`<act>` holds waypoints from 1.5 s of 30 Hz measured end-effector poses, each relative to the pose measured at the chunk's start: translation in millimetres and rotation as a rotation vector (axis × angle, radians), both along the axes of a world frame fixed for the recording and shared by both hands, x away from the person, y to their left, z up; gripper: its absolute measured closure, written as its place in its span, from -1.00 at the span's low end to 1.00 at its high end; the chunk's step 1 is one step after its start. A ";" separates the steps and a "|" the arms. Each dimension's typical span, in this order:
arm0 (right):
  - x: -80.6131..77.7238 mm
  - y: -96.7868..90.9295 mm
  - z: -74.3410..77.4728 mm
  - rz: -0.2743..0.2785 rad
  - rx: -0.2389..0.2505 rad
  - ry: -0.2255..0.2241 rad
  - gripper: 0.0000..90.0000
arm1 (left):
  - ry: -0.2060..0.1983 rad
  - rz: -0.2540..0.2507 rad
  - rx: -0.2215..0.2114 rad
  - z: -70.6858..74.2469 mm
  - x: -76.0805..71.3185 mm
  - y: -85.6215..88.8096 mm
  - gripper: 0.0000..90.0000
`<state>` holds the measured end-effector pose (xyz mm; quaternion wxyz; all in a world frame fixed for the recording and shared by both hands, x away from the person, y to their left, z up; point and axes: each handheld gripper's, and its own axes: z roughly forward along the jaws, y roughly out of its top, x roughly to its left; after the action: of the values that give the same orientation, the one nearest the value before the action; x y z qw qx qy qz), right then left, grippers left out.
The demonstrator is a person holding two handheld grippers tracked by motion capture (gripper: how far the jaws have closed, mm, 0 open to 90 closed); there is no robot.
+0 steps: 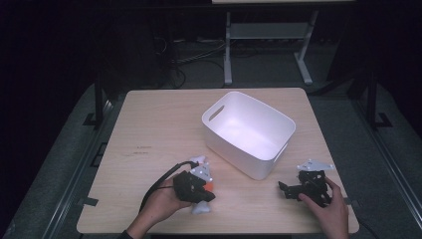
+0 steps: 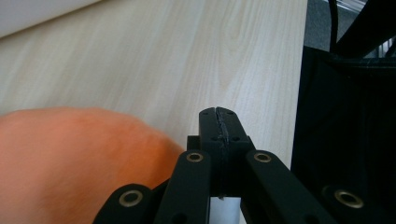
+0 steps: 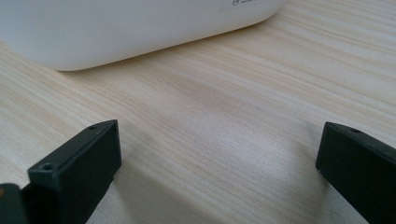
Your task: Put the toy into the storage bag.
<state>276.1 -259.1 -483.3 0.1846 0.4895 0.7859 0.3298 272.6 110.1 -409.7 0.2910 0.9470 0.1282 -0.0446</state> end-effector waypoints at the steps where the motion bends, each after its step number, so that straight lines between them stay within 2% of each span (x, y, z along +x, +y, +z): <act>1: 0.0 0.0 0.0 0.000 0.000 0.000 -1.00 | 0.006 -0.008 0.008 -3.3 -0.2 -2.2 0.99; 10: 0.0 0.0 0.0 0.000 0.000 0.000 -1.00 | 0.026 -0.006 0.026 -10.6 -1.5 -4.2 0.99; 20: 0.0 0.0 0.0 0.000 0.000 0.000 -1.00 | 0.034 0.007 0.046 -15.6 -4.2 2.1 0.99; 31: 0.0 0.0 0.0 0.000 0.000 0.000 -1.00 | 0.037 0.044 0.052 -16.1 -6.7 19.2 0.99; 37: 0.0 -0.2 0.0 0.001 -0.002 0.000 -1.00 | 0.040 0.090 0.046 -16.7 -7.8 34.1 0.99; 45: 0.0 -0.1 0.0 0.000 -0.001 0.000 -1.00 | 0.037 0.124 0.049 -17.8 -8.0 47.7 0.99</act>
<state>276.0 -259.2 -483.3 0.1846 0.4892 0.7861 0.3296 264.6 157.8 -427.5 0.2677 0.9431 0.1930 -0.0411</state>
